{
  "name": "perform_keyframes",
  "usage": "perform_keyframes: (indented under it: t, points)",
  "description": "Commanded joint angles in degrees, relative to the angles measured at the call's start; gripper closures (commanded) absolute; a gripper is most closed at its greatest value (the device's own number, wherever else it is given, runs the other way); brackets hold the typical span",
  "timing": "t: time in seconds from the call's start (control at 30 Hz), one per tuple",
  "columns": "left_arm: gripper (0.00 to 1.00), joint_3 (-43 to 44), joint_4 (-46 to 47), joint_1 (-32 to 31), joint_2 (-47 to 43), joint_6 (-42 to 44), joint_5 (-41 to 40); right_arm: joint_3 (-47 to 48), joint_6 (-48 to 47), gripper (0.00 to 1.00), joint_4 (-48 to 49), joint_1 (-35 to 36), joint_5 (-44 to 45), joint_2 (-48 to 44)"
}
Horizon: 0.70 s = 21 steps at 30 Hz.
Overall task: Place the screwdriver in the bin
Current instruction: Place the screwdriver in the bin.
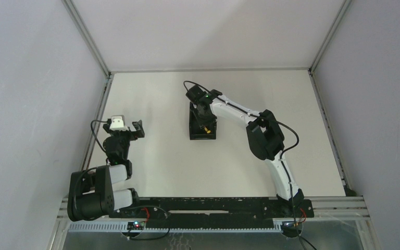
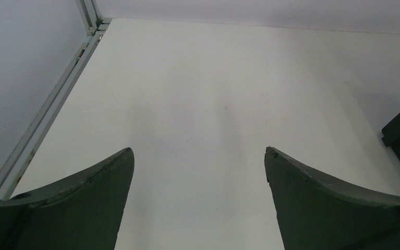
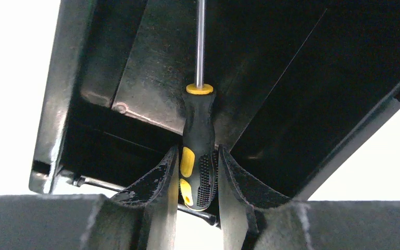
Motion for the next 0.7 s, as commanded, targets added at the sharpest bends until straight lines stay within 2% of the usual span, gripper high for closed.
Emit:
perform_keyframes:
  t: [0.0, 0.67]
  points:
    - [0.0, -1.0, 5.7, -0.3, 0.1, -0.5, 0.0, 2.0, -1.3, 1.0, 0.7, 0.3, 1.3, 1.4]
    - [0.0, -1.1, 5.7, -0.2, 0.1, -0.5, 0.0, 1.7, 0.7, 1.0, 0.6, -0.3, 2.2, 3.0]
